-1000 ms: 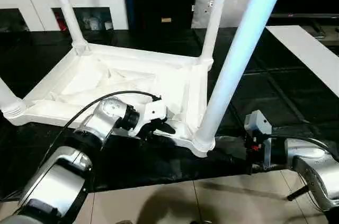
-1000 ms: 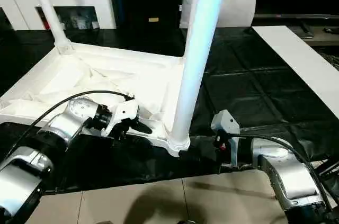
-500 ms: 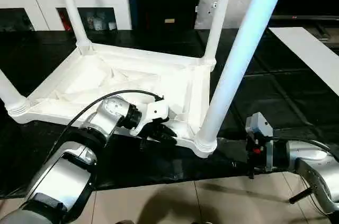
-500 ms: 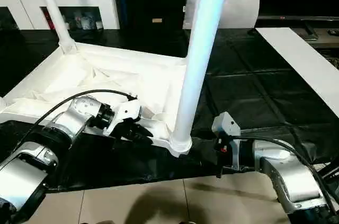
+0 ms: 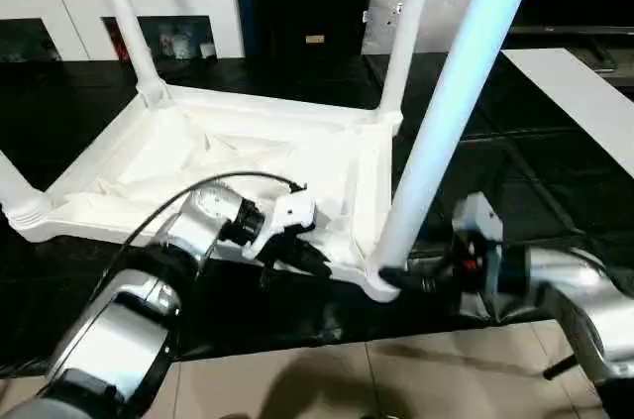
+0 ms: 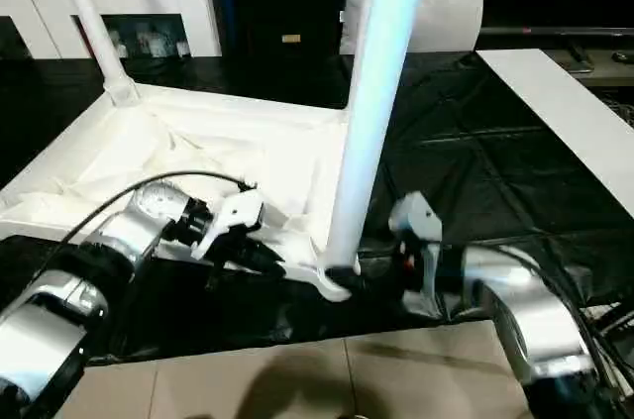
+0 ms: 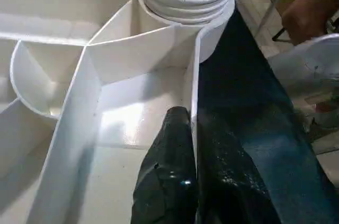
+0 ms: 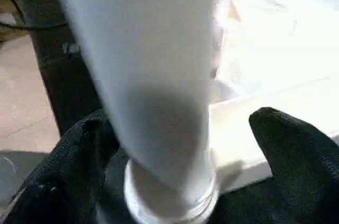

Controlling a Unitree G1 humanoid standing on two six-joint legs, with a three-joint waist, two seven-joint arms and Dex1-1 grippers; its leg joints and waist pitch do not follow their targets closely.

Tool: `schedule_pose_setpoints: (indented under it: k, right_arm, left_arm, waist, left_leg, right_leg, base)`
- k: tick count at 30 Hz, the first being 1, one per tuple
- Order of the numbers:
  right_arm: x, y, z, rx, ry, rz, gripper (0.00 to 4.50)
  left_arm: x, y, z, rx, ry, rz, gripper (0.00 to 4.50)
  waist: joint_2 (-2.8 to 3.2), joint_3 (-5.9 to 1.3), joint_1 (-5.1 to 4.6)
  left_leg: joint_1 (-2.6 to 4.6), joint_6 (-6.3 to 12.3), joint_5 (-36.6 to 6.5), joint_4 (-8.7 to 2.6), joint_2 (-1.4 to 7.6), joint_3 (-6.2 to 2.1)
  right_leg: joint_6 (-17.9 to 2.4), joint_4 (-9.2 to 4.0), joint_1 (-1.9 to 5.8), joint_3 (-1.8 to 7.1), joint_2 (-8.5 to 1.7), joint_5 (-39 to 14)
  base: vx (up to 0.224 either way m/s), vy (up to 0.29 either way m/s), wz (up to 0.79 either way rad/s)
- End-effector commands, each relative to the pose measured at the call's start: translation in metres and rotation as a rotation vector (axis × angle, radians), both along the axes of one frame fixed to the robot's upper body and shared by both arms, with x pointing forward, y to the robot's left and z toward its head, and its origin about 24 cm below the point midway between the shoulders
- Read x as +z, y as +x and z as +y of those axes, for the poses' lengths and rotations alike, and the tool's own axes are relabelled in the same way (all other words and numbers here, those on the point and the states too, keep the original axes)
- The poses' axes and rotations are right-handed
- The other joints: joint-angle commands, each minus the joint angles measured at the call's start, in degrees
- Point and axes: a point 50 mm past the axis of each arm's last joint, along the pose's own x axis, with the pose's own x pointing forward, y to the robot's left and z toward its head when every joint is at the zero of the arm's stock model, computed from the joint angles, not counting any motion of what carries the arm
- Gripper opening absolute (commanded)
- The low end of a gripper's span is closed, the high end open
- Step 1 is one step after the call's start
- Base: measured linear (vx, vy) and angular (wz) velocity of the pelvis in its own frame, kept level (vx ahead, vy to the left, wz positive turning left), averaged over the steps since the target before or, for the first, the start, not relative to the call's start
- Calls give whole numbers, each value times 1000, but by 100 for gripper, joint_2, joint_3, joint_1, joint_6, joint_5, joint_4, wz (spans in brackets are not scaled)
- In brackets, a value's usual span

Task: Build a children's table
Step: Rotate leg to tighten

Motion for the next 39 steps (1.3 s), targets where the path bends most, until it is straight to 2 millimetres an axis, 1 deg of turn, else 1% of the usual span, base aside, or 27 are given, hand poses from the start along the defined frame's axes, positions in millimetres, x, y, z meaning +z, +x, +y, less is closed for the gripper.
schedule_pose_setpoints:
  k: [1,2,3,4,5,6,9,12,14,15,17,20,21,22,23,25,26,27,30,31,33,34,36,37,38,39]
  right_arm:
    - [3,2,0,38,28,14,414]
    - [2,1,1,80,28,49,414]
    - [0,0,1,103,25,70,410]
    - [-1,0,2,124,21,90,400]
    - [-2,-1,2,153,18,112,384]
    - [-2,-1,2,160,19,116,369]
    - [-2,-1,2,196,11,133,364]
    - [-2,0,0,230,-4,154,324]
    - [-2,1,-1,233,-5,156,318]
    - [-2,2,-1,235,-7,157,308]
    - [-2,4,-1,240,-9,159,285]
    - [-2,6,0,243,-11,160,271]
    - [-2,6,0,243,-10,160,251]
    - [-2,7,1,246,-8,161,240]
    - [-2,7,2,249,-6,162,240]
    - [-3,5,5,275,-2,178,221]
    - [-4,5,5,278,-2,180,221]
    - [-4,4,6,279,0,181,211]
    - [-6,3,8,283,9,186,208]
    - [-6,1,10,286,23,192,207]
    - [-7,-1,12,288,33,195,207]
    - [-8,-3,15,287,48,196,207]
    - [-12,-5,25,227,83,175,206]
    - [-14,-4,29,195,81,160,206]
    - [-16,-2,32,157,74,142,206]
    - [-17,-1,34,134,69,131,206]
  left_arm:
    - [-2,-5,-1,1,-68,38,0]
    - [-2,-7,0,0,-71,38,0]
    - [-3,-8,1,0,-71,38,0]
    - [-3,-8,2,-1,-71,38,0]
    - [-4,-9,3,0,-64,36,0]
    - [-4,-10,4,1,-62,34,0]
    - [-4,-10,6,6,-53,30,0]
    - [-3,-10,6,8,-43,24,0]
    - [-3,-10,6,7,-42,24,0]
    - [-2,-10,6,6,-41,24,0]
    - [-2,-11,6,3,-37,23,0]
    - [-2,-11,6,-1,-32,24,0]
    - [-2,-11,6,-1,-32,24,0]
    - [-2,-11,7,-1,-28,24,0]
    - [-2,-11,7,0,-25,23,0]
    - [-2,-10,8,10,-16,21,0]
    - [-2,-9,8,23,-10,17,0]
    - [-2,-8,10,40,3,13,0]
    - [-2,-5,12,85,30,6,0]
    - [-2,-3,13,125,26,12,0]
    - [-2,-2,12,149,20,16,0]
    - [-1,-2,11,178,11,22,0]
    - [1,0,8,250,-1,29,0]
    - [2,0,7,275,-10,31,0]
    - [4,1,4,297,-24,34,0]
    - [5,2,3,310,-33,37,0]
  waist:
    - [-111,-416,5]
    - [-83,-417,18]
    - [-103,-412,20]
    - [-91,-411,25]
    - [-116,-413,18]
    - [-97,-415,25]
    - [-110,-417,22]
    - [-105,-425,17]
    - [-100,-431,17]
    - [-87,-435,15]
    - [-95,-433,15]
    - [-88,-431,8]
    - [-96,-432,9]
    - [-94,-433,14]
    - [-91,-434,14]
    - [-89,-434,11]
    - [-87,-431,13]
    - [-81,-429,13]
    - [-85,-429,8]
    - [-85,-428,8]
    - [-77,-424,10]
    - [-88,-418,1]
    - [-82,-419,2]
    - [-86,-414,-16]
    - [-89,-406,-55]
    - [-95,-401,-117]
  left_leg:
    - [3,440,-918,-375,139,-14]
    - [16,448,-927,-368,139,-8]
    - [7,469,-910,-369,139,-5]
    - [9,471,-910,-366,138,-2]
    - [7,464,-916,-369,140,-3]
    - [7,456,-903,-366,134,-5]
    - [8,434,-899,-365,123,-4]
    - [-6,440,-851,-364,128,-9]
    - [2,442,-822,-361,130,-6]
    - [-5,449,-791,-358,129,-5]
    - [-4,452,-801,-358,129,-4]
    - [2,439,-844,-359,126,-1]
    - [-3,434,-842,-358,124,-1]
    - [1,434,-839,-358,124,-2]
    - [-2,435,-832,-359,126,-4]
    - [0,431,-825,-360,128,-3]
    - [1,431,-831,-361,131,-3]
    - [5,428,-845,-361,131,-5]
    - [5,415,-863,-364,130,-5]
    - [7,412,-867,-363,131,-6]
    - [13,403,-903,-364,128,-7]
    - [7,400,-918,-364,126,-5]
    - [9,374,-904,-374,129,-16]
    - [7,349,-914,-381,131,-17]
    - [3,319,-963,-379,113,-25]
    - [1,283,-1022,-378,94,-25]
  right_leg:
    - [-847,-422,355,252,-402,-2232]
    - [-835,-433,343,251,-402,-2303]
    - [-809,-436,347,245,-395,-2359]
    - [-781,-443,340,246,-394,-2395]
    - [-744,-449,338,241,-392,-2459]
    - [-713,-454,333,242,-400,-2511]
    - [-620,-467,327,241,-394,-2607]
    - [-643,-447,334,239,-392,-2531]
    - [-669,-442,325,239,-391,-2487]
    - [-689,-431,328,243,-387,-2412]
    - [-707,-429,326,244,-385,-2375]
    - [-715,-445,324,236,-385,-2447]
    - [-705,-444,327,237,-380,-2441]
    - [-701,-442,327,238,-382,-2437]
    - [-705,-439,328,238,-386,-2434]
    - [-710,-437,327,237,-383,-2424]
    - [-711,-439,326,238,-383,-2424]
    - [-715,-439,321,237,-381,-2432]
    - [-710,-444,324,237,-383,-2460]
    - [-712,-444,324,235,-384,-2470]
    - [-703,-461,320,235,-387,-2539]
    - [-692,-463,319,233,-385,-2570]
    - [-662,-468,316,234,-395,-2610]
    - [-650,-464,316,236,-389,-2612]
    - [-635,-480,311,220,-393,-2716]
    - [-582,-503,305,206,-382,-2860]
  base:
    - [0,0,0]
    - [0,0,0]
    - [0,0,0]
    - [0,0,0]
    - [0,0,0]
    - [0,0,0]
    - [0,0,0]
    - [0,0,0]
    - [0,0,0]
    - [0,0,0]
    - [0,0,0]
    - [0,0,0]
    - [0,0,0]
    - [0,0,0]
    - [0,0,0]
    - [0,0,0]
    - [0,0,0]
    - [0,0,0]
    - [0,0,0]
    - [0,0,0]
    - [0,0,0]
    - [0,0,0]
    - [0,0,0]
    - [0,0,0]
    - [0,0,0]
    - [0,0,0]
